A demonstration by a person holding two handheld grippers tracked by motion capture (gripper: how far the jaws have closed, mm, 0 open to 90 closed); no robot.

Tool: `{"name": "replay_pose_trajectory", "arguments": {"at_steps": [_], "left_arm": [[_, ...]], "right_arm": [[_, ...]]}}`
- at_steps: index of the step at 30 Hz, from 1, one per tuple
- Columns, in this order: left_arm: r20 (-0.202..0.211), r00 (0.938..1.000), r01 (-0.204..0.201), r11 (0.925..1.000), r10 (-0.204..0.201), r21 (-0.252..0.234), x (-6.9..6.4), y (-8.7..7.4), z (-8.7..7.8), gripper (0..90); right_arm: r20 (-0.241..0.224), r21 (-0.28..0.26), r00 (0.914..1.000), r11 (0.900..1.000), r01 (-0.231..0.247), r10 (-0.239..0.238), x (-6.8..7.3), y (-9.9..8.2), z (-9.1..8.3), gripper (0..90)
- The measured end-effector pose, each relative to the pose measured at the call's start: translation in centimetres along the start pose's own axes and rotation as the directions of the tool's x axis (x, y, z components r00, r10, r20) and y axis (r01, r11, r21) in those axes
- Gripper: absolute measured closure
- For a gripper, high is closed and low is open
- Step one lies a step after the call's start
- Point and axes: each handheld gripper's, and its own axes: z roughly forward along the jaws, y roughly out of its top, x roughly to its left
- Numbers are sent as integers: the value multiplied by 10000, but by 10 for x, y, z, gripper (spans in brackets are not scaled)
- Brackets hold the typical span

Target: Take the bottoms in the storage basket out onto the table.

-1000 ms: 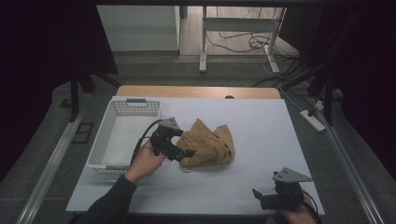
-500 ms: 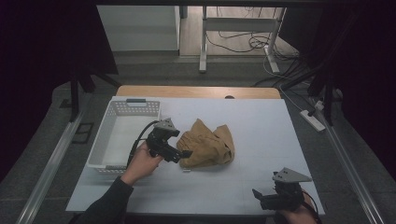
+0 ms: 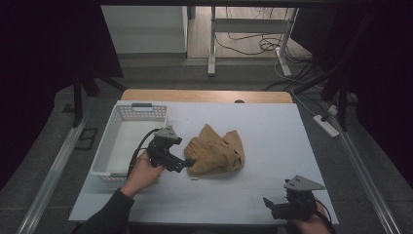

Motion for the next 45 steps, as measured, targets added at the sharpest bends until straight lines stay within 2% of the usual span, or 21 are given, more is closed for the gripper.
{"name": "replay_pose_trajectory", "arguments": {"at_steps": [45], "left_arm": [[-468,9969,621,9980,-625,-93,-3,-36,-25,0]], "right_arm": [[31,46,10000,10000,33,-33,1,0,0,21]]}}
